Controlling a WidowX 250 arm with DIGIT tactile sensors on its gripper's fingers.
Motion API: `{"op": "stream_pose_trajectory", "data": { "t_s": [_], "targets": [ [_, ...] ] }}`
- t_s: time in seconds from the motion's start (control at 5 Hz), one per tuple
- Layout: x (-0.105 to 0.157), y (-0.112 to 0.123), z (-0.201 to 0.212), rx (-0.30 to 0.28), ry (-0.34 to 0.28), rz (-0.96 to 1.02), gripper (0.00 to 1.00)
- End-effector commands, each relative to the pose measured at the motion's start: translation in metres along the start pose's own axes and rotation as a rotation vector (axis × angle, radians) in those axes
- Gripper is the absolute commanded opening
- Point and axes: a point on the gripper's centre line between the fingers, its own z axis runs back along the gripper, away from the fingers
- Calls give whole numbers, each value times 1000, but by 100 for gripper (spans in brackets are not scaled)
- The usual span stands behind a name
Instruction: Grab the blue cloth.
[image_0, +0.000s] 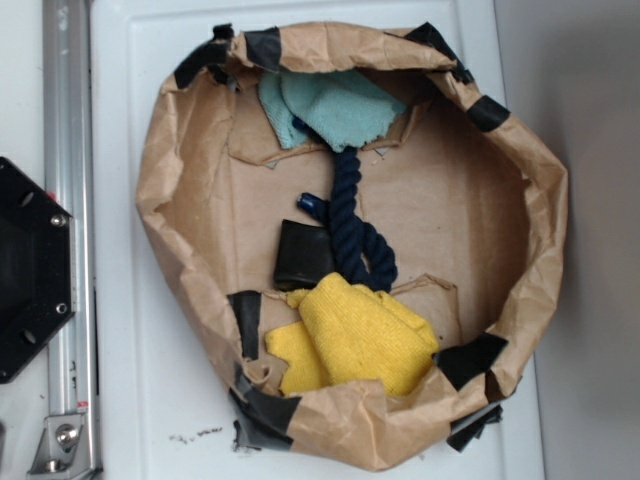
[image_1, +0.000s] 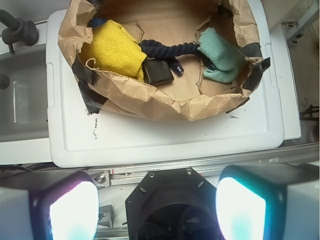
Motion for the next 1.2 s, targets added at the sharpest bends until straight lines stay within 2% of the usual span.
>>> {"op": "stream_pose_trajectory", "data": {
  "t_s": [0.0,0.4,0.6,0.8,1.0],
  "targets": [
    [0,0,0,0,0,0,100],
    [88,12,-49,70,-9,151,100],
    [121,21,-82,28,6,267,100],
    [137,33,-109,62,-3,515,100],
    [134,41,-128,143,-38,741,100]
  ]
}}
